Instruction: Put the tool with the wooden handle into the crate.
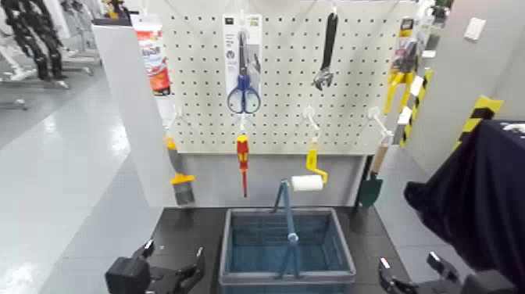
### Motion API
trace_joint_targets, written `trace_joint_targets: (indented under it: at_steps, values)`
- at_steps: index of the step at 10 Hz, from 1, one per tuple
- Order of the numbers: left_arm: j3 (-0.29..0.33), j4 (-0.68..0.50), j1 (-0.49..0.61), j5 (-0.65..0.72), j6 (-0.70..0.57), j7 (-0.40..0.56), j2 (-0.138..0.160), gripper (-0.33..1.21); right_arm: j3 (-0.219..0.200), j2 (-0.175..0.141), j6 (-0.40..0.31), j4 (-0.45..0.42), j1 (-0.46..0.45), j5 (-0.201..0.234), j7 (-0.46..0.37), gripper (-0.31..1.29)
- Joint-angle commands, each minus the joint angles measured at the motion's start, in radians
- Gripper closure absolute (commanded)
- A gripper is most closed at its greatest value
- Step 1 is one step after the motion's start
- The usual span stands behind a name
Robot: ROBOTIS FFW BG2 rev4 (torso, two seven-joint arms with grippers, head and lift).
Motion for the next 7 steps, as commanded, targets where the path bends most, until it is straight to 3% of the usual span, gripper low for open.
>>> trace_joint_targets:
  at_steps: [1,4,7]
  values:
    - [-0.003,0.003,-0.003,0.002,-0.004,-0.001,0.003,0.13,-0.082,-0.010,0.087,0.005,-0.066,0.001,0.102,0.14]
    - [-0.008,0.010,-0.008,0.003,-0.010,-0.001,0.005,0.13,-0.137,-0.058,0.152,0.025,-0.147,0.003,0.181,0.14]
    - [-0.009,0.013,-0.009,0.005,-0.013,-0.001,0.005,0.13,-0.131,-0.124,0.207,0.077,-0.238,-0.002,0.257,0.14]
